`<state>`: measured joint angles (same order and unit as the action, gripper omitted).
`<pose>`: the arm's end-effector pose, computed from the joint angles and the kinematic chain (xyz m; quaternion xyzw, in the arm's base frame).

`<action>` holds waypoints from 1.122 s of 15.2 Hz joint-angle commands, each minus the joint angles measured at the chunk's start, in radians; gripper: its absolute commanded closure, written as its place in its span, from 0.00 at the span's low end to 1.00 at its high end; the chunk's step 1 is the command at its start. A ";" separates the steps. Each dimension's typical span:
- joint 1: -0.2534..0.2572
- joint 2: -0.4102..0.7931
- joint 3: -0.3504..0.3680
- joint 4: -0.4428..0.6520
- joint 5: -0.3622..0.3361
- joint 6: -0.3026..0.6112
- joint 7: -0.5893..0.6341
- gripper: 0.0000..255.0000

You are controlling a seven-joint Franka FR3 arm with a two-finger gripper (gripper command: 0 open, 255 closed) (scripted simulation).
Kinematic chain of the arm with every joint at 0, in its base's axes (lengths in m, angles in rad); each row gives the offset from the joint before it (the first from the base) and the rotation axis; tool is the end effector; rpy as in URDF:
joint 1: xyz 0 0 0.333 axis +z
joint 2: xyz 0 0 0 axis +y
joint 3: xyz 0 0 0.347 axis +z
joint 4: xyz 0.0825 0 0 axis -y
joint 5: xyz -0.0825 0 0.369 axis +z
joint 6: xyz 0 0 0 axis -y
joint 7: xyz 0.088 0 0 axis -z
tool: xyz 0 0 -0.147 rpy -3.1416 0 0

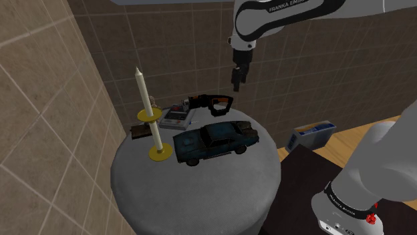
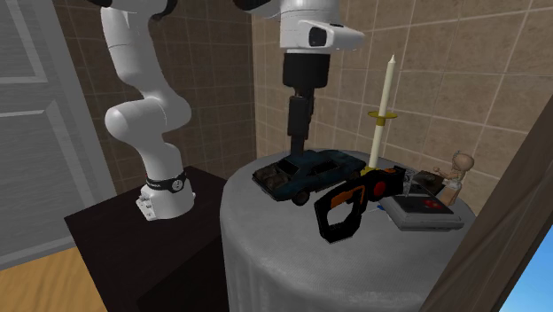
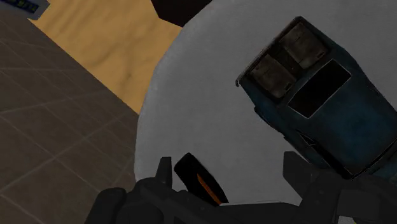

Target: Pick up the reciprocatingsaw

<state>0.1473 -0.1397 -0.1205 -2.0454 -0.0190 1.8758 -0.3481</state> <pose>0.4927 0.0089 0.4946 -0.9817 -0.1900 0.0153 0.0018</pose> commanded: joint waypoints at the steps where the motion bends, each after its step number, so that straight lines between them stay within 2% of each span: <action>1: 0.014 0.073 0.006 0.063 0.002 0.013 -0.061 0.00; 14: 0.092 0.489 0.100 0.494 -0.025 0.024 -0.368 0.00; 17: 0.092 0.495 0.100 0.475 -0.026 0.049 -0.368 0.00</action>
<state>0.2384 0.3507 -0.0216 -1.5652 -0.0437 1.9147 -0.7134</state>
